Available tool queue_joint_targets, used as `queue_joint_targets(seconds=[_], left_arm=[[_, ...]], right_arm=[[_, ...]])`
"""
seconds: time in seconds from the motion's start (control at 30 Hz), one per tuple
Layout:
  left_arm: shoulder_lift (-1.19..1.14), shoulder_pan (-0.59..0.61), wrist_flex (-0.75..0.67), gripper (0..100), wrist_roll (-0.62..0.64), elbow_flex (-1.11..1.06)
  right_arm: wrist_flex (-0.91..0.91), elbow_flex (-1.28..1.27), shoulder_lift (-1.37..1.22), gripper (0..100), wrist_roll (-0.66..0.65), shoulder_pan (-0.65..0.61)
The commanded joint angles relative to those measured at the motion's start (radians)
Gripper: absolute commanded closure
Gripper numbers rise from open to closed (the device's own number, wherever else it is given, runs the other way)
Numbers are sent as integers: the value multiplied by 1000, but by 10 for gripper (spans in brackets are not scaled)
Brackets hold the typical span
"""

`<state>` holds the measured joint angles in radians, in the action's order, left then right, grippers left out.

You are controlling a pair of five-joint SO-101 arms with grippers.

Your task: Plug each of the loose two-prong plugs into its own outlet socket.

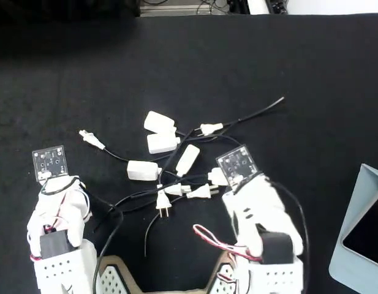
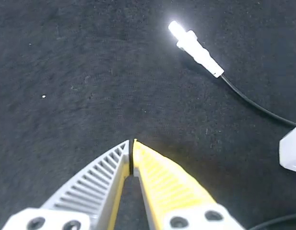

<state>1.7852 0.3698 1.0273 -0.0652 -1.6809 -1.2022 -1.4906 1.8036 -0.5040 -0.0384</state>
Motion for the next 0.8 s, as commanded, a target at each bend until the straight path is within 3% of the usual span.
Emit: queue_joint_targets(seconds=[0.0, 0.17, 0.47, 0.77], left_arm=[[3, 16, -15, 970, -6, -19], [3, 16, -14, 970, -6, -21], [3, 16, -14, 970, -6, -21], [2, 12, -12, 970, -6, -21]], right_arm=[[17, 160, 54, 985, -28, -29], [-32, 395, -139, 985, -109, -100], [-127, 762, -880, 985, -114, -166], [-147, 854, -1296, 972, -250, -367]])
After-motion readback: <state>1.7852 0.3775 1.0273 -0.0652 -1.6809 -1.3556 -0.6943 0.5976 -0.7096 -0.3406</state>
